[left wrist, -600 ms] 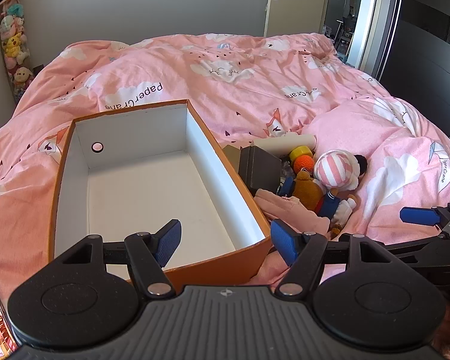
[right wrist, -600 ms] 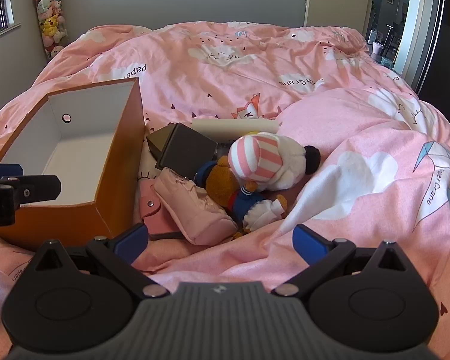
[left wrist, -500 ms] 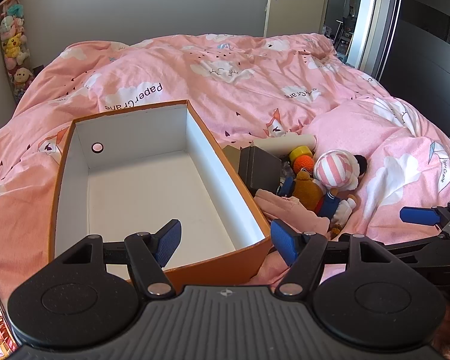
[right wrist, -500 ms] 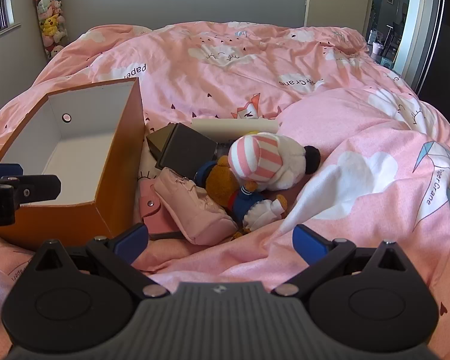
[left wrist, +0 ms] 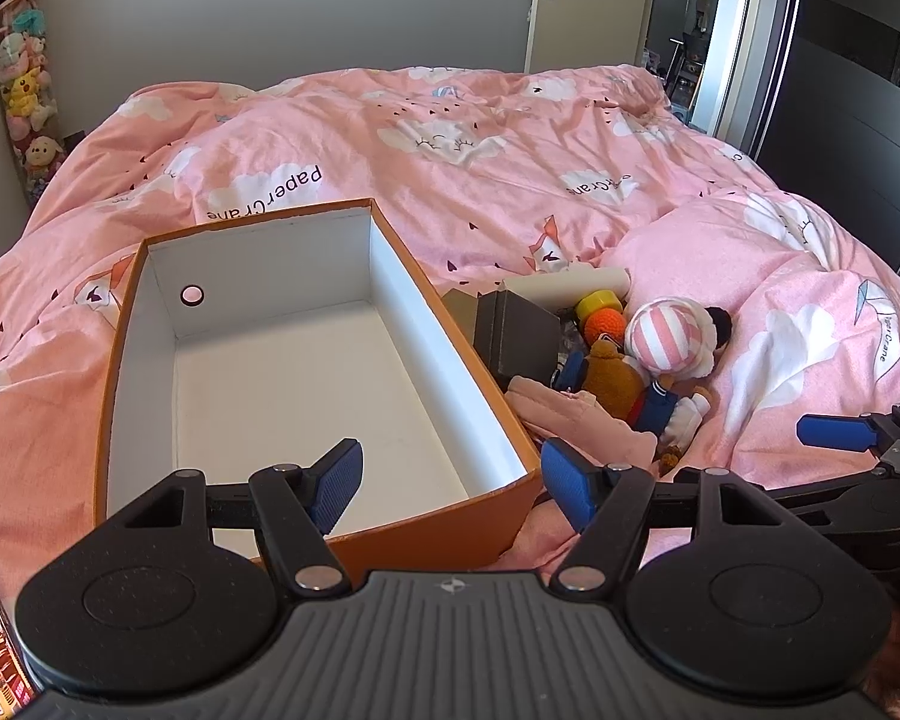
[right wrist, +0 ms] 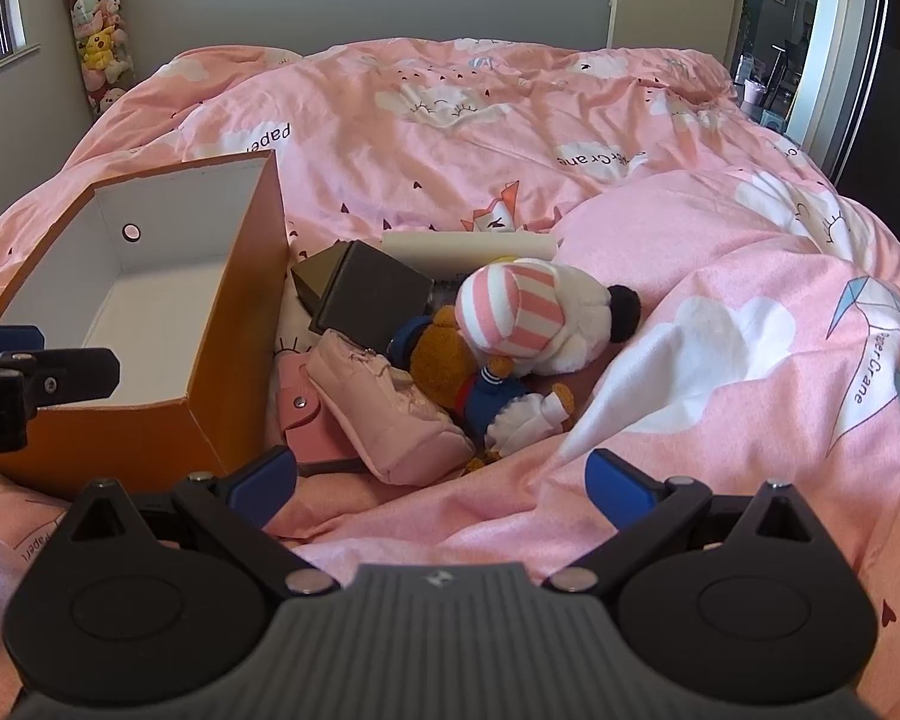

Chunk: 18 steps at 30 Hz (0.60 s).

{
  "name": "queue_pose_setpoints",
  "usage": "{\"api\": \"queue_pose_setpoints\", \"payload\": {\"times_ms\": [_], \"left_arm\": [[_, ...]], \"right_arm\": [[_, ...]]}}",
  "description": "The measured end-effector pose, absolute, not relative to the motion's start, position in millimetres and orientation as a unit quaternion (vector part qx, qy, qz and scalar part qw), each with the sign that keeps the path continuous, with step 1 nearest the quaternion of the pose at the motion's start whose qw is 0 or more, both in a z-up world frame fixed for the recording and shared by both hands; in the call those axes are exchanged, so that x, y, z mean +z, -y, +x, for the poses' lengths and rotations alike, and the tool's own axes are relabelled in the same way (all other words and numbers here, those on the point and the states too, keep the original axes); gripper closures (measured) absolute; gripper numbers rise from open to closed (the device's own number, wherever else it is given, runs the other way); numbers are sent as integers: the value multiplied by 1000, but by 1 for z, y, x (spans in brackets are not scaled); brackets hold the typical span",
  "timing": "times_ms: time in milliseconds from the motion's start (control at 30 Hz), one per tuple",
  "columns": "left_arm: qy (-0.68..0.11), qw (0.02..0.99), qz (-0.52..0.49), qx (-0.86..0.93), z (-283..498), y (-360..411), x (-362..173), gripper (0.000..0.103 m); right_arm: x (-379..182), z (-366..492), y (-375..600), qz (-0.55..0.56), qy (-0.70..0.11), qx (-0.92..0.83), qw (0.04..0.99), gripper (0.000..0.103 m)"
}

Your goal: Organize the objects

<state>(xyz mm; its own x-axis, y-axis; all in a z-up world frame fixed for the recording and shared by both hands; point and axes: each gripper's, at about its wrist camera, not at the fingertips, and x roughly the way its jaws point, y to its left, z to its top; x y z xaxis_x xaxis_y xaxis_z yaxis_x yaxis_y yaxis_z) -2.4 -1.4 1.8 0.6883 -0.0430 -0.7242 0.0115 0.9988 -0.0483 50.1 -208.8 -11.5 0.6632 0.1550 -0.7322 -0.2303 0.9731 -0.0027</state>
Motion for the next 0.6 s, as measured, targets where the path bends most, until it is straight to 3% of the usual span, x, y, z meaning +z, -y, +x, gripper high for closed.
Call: {"api": "queue_pose_setpoints", "payload": {"times_ms": [600], "left_arm": [[-403,915,-14,-26,-1,8,-3,23]], "right_arm": [[-15,52,210,-43,-407,105,907,1]]}}
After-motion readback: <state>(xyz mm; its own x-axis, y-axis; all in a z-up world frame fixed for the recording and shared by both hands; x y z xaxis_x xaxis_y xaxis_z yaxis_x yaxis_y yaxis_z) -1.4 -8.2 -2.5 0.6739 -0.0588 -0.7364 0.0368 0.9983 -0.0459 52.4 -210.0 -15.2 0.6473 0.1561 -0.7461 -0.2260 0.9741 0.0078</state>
